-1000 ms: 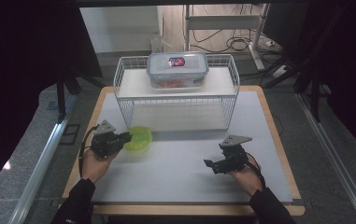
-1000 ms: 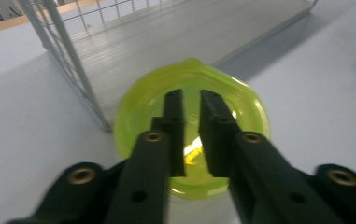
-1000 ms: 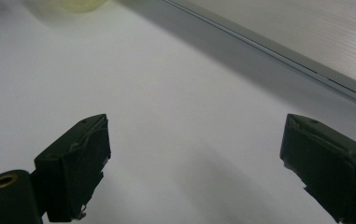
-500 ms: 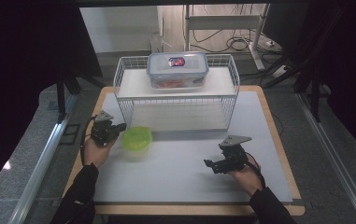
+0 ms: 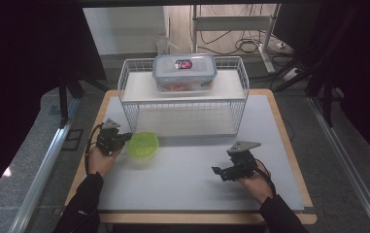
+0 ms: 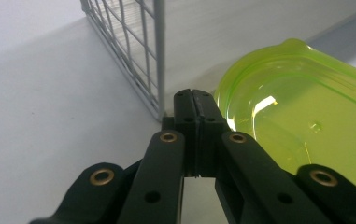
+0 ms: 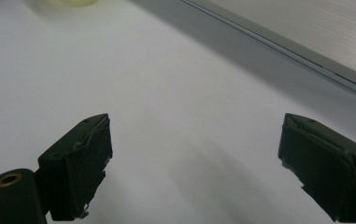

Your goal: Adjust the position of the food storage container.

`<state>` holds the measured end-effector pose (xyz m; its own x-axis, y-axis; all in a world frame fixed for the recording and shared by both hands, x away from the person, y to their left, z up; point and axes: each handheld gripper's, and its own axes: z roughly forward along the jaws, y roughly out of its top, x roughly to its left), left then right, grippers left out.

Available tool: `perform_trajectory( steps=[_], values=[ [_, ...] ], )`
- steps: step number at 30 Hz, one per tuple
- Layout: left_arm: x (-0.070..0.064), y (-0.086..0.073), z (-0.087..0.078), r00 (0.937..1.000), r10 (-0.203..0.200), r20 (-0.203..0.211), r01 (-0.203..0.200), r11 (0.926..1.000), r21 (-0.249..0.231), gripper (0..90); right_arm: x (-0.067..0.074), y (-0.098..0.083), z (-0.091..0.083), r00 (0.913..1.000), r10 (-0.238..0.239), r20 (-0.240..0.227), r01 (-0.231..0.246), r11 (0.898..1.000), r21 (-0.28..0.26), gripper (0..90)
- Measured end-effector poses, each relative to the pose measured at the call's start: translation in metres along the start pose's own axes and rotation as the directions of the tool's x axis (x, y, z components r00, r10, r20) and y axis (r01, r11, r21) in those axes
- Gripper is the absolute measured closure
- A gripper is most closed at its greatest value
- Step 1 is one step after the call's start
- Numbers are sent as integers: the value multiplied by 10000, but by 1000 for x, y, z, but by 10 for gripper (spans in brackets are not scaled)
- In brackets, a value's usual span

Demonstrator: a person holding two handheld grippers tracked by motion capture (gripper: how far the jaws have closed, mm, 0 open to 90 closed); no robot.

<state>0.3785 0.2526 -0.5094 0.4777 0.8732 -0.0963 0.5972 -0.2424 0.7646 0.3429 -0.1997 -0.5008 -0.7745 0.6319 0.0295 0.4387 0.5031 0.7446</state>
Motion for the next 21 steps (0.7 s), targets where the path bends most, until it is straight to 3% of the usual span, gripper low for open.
perform_trajectory(
  steps=[14,21],
  values=[
    [-37,3,5,9968,423,678,-434,9989,158,899,0,-1,2,10000,-18,-10,19,9999,129,100],
    [-53,3,6,9936,441,1041,-470,9986,249,900,0,-1,2,10000,32,-19,-32,9998,211,100]
  ],
)
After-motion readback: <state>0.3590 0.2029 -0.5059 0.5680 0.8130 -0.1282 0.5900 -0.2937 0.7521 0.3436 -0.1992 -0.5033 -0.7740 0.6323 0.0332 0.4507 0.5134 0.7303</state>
